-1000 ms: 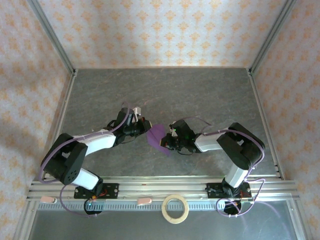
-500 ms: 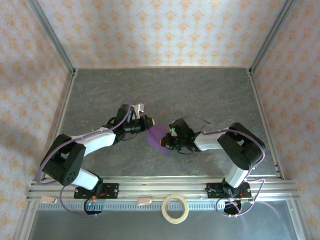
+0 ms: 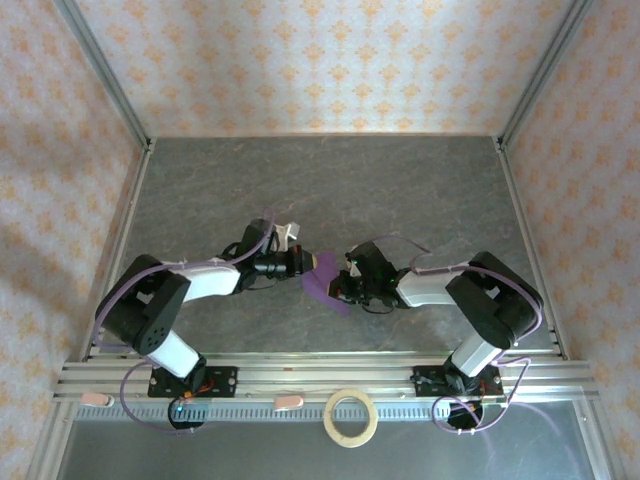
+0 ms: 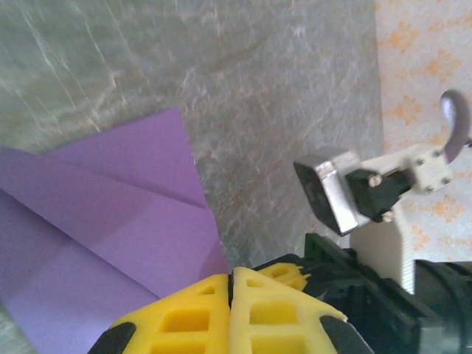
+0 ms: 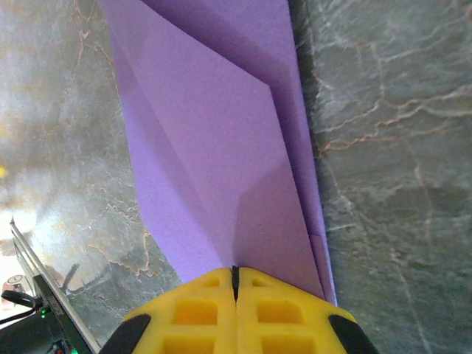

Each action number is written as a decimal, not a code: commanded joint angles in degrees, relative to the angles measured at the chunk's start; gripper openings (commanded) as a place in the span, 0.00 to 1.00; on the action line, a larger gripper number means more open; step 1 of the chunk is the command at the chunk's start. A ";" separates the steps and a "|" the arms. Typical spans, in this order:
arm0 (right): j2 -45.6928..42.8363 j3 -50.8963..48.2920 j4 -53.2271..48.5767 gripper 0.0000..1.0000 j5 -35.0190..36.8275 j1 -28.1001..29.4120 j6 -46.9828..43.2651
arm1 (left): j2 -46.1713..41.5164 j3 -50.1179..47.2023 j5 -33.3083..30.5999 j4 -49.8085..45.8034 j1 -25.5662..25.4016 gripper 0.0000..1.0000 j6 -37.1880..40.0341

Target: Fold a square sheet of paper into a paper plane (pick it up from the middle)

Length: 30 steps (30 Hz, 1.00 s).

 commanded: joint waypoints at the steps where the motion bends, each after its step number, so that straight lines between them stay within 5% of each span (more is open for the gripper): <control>1: 0.66 -0.98 -2.36 0.00 1.09 -0.27 0.69 | 3.35 2.12 0.77 3.43 -1.96 0.07 -0.20; 21: -4.39 1.14 -0.45 0.00 -1.27 -0.83 4.38 | 15.50 4.19 -9.78 -4.12 -3.63 0.04 4.58; 30: 1.83 0.78 -1.50 0.00 -2.46 -0.96 4.29 | 15.70 4.39 -9.78 -4.73 -3.63 0.04 5.30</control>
